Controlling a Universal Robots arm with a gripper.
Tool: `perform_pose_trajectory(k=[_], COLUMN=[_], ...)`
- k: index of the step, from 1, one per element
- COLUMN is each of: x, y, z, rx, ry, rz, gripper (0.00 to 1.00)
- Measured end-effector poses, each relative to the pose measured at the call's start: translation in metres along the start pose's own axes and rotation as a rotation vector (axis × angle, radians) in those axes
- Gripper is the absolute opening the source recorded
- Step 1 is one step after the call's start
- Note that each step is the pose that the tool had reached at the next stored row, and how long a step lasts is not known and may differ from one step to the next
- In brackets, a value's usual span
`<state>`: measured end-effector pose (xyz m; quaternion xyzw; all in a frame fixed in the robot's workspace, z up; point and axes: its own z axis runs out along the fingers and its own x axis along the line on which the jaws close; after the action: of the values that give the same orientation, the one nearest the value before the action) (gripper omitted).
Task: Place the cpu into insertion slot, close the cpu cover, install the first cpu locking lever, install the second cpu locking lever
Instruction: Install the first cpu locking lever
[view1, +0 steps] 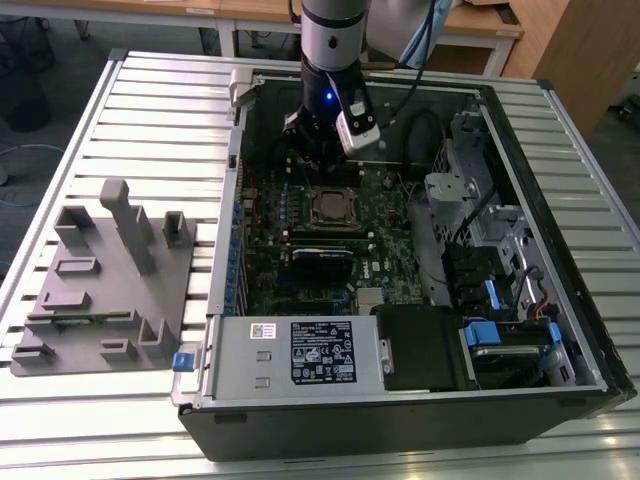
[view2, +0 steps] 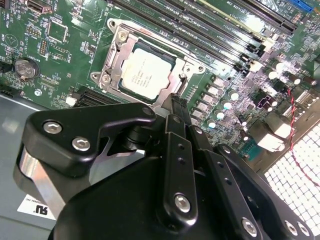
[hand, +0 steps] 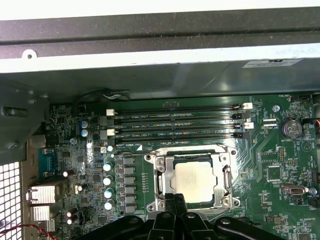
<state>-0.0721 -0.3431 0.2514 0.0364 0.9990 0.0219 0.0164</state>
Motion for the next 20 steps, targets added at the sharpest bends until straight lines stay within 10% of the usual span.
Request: perform_pose_trajectory(k=[20], x=[0.0053], y=[-0.0004], z=[-0.0002], rx=[0.0], ry=[0.0], rz=[0.0], gripper=[0.1])
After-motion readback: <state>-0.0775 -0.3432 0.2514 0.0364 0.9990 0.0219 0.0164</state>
